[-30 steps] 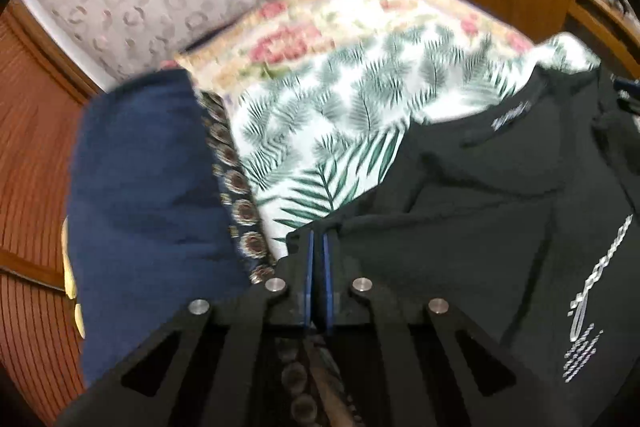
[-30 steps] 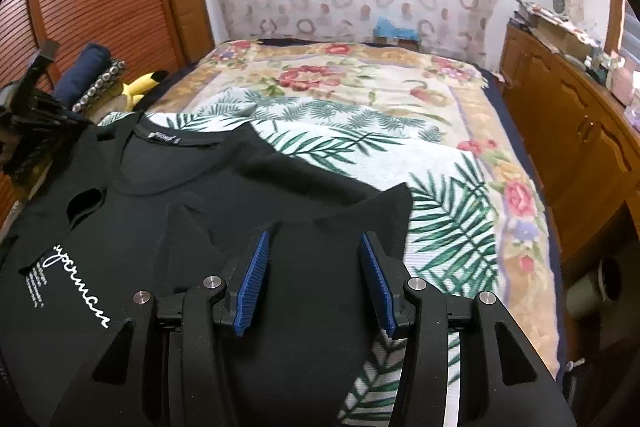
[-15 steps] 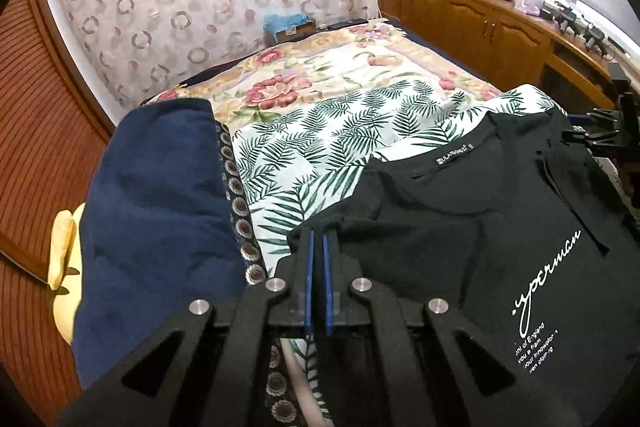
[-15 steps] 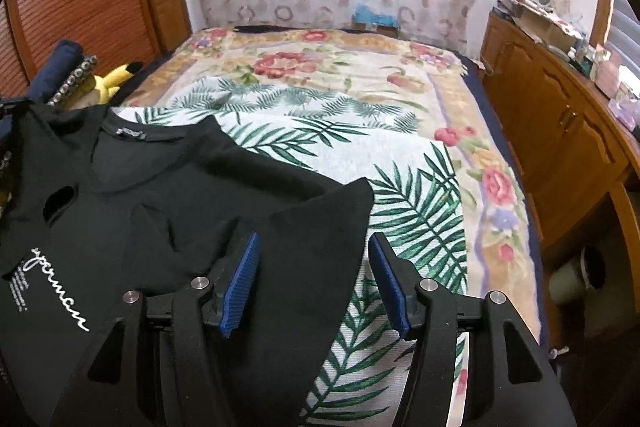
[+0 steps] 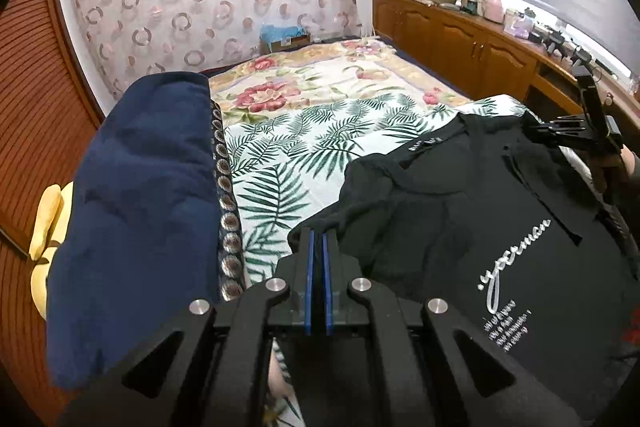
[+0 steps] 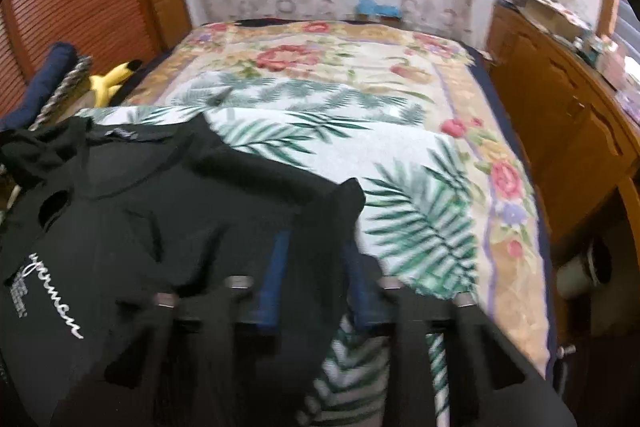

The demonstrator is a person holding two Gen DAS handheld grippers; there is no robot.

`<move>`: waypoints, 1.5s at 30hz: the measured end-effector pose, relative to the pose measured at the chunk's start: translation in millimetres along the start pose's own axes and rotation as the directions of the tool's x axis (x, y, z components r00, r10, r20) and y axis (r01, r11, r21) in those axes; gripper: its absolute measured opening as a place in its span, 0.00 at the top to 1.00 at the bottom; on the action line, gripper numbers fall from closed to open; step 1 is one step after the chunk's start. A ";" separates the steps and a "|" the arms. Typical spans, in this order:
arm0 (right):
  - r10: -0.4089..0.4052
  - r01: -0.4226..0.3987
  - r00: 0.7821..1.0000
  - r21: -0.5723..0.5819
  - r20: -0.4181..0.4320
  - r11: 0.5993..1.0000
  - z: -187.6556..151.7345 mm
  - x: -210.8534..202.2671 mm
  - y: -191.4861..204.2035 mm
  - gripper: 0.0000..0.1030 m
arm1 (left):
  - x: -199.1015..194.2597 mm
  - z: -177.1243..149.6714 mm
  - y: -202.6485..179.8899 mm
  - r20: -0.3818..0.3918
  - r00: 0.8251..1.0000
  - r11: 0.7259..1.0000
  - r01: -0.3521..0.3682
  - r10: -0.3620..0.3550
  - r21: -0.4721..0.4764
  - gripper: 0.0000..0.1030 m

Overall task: Fold small clothes
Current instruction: 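Grasp the shirt edge with the left gripper while the right gripper grasps the opposite edge, then lift the black shirt off the bed with both grippers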

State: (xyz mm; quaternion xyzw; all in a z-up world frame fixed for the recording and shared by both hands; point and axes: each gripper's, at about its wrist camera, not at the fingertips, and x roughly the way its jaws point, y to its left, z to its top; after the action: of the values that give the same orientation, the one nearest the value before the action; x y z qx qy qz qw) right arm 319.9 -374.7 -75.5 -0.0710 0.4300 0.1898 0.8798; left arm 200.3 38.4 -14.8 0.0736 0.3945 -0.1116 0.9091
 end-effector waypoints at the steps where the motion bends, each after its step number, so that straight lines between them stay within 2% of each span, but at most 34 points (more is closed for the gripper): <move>1: 0.001 -0.001 1.000 -0.005 0.011 1.000 0.5 -3.8 3.8 0.97 | -6.0 -2.7 -2.4 0.013 1.000 1.000 0.001 -0.001 -0.001 0.98; 7: 0.024 -0.014 0.981 -0.055 0.192 0.998 0.8 -74.4 45.3 0.98 | -54.9 -23.1 -14.7 0.105 0.994 1.000 0.010 -0.009 -0.014 0.98; 13: 0.027 -0.004 0.959 -0.081 0.283 0.997 -20.4 -139.6 75.0 0.98 | -103.4 -58.1 -26.5 0.175 0.984 0.999 0.017 -0.011 -0.031 0.98; 20: 0.020 0.002 0.941 -0.067 0.339 0.998 -74.5 -197.7 94.8 0.98 | -137.3 -114.5 -30.7 0.207 0.978 0.996 0.027 -0.008 -0.090 0.98; 26: 0.017 -0.002 0.947 -0.049 0.321 0.999 -126.6 -214.4 102.2 0.98 | -145.2 -146.5 -27.6 0.224 0.975 0.986 0.041 -0.005 -0.161 0.98; 34: 0.020 -0.006 0.949 -0.045 0.315 0.999 -153.8 -242.9 99.1 0.98 | -185.8 -168.2 -23.4 0.264 0.964 0.979 0.076 -0.024 -0.189 0.98; 39: 0.029 -0.014 0.961 -0.056 0.276 0.998 -167.6 -255.7 101.3 0.98 | -192.5 -184.4 -30.9 0.227 0.971 0.976 0.119 -0.076 -0.180 0.98; 41: 0.053 -0.041 0.969 -0.055 0.243 0.998 -175.1 -254.3 101.7 0.98 | -184.5 -191.4 -30.7 0.193 0.979 0.976 0.106 -0.068 -0.192 0.97; 45: 0.035 -0.028 0.984 -0.045 0.173 0.999 -189.4 -237.8 101.8 0.97 | -170.8 -197.9 -31.2 0.147 0.988 0.978 0.083 -0.055 -0.192 0.96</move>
State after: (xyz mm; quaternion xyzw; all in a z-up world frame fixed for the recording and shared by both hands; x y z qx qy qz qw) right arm 8.8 -400.8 -2.6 -0.0661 0.3484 0.2184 0.9092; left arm -59.9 77.0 -25.1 -0.0388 0.3406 -0.1083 0.9332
